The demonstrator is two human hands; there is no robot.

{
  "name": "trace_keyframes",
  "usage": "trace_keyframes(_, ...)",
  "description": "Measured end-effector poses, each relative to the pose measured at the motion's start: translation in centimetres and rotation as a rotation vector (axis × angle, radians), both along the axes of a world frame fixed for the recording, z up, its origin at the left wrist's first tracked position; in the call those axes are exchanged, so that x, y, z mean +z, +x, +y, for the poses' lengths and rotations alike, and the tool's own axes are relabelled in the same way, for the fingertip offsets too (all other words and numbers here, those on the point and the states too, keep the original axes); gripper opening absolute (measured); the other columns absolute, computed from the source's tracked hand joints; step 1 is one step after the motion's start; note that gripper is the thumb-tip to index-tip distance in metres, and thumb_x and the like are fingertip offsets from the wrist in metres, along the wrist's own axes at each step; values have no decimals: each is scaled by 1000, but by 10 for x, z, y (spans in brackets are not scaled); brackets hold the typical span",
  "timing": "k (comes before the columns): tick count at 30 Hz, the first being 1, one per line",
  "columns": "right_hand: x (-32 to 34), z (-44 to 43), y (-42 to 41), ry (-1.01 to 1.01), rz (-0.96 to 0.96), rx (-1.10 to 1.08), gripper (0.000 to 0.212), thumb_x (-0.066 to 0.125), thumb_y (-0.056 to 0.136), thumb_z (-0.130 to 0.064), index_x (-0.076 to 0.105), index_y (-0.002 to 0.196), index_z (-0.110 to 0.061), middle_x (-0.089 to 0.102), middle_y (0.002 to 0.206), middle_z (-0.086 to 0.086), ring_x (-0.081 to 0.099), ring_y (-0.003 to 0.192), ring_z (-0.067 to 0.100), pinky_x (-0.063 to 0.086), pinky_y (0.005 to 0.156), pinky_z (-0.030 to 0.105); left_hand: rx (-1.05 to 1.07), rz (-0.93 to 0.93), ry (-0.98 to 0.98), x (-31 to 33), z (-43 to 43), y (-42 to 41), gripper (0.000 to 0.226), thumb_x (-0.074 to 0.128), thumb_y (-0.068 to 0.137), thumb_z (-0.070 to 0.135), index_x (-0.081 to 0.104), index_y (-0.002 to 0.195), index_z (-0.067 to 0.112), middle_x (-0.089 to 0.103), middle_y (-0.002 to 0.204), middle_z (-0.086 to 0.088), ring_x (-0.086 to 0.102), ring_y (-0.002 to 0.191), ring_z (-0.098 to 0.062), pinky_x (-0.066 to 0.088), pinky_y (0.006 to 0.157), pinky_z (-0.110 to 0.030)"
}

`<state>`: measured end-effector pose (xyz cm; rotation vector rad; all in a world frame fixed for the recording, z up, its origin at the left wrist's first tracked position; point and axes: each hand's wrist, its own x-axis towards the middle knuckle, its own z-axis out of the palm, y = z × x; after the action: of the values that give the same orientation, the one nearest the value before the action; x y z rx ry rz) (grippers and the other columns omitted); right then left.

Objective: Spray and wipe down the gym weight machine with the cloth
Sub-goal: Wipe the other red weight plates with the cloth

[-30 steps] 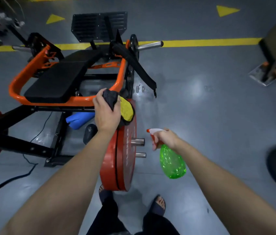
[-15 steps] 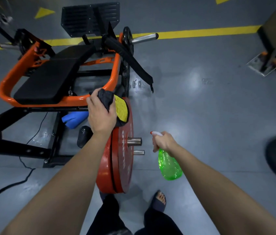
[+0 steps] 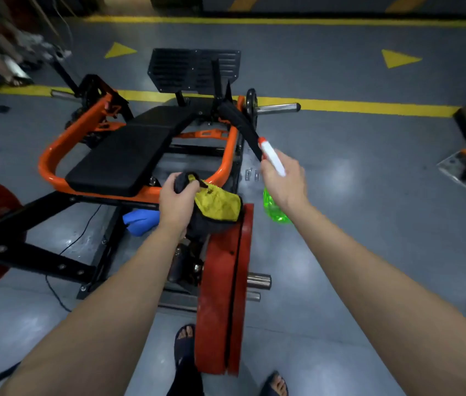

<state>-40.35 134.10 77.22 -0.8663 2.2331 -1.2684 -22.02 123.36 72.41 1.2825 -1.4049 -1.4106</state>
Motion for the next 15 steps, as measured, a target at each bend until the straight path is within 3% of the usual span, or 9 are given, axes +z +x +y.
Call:
trace_keyframes(3, 25, -68, 27, -34, 102, 112, 24, 44, 85, -29, 64, 96, -37, 62, 76, -4, 54, 77, 24, 41, 68, 36, 80, 2, -18, 1, -42, 34, 8, 64, 73, 23, 60, 79, 24, 56, 73, 8, 52, 73, -14, 45, 73, -35)
trace_keyframes(5, 27, -117, 48, -51, 30, 130, 27, 46, 86, -30, 67, 101, -37, 57, 74, -9, 51, 77, 21, 42, 72, 35, 184, -1, -33, -1, -75, 64, 9, 64, 75, 24, 60, 83, 21, 57, 74, 9, 54, 73, -14, 47, 76, -35)
trace_keyframes(8, 16, -186, 87, -77, -136, 135, 23, 52, 97, -21, 64, 106, -38, 51, 73, -12, 45, 67, 15, 40, 60, 22, 338, -30, -37, -4, -125, 115, 27, 63, 73, 35, 63, 95, 19, 64, 87, 5, 64, 87, -23, 52, 88, -39)
trace_keyframes(10, -4, -230, 123, -78, -192, 169, 28, 53, 98, -17, 64, 115, -36, 55, 79, -9, 46, 65, 12, 40, 58, 23, 411, -39, -6, -10, -161, 153, 28, 62, 72, 38, 63, 95, 22, 63, 89, 7, 64, 93, -26, 52, 91, -43)
trace_keyframes(13, -41, -289, 178, -95, -210, 209, 25, 53, 95, -14, 68, 113, -22, 62, 87, -2, 51, 73, 13, 41, 66, 31, 404, 5, 43, -16, -207, 202, 12, 64, 75, 29, 59, 84, 21, 58, 79, 7, 57, 77, -18, 49, 78, -37)
trace_keyframes(15, -62, -322, 210, -79, -210, 241, 28, 52, 96, -17, 65, 117, -30, 62, 90, -7, 54, 76, 7, 42, 69, 29, 368, 64, 92, -19, -229, 226, 9, 63, 82, 17, 55, 85, 14, 54, 76, 2, 55, 70, -13, 46, 70, -31)
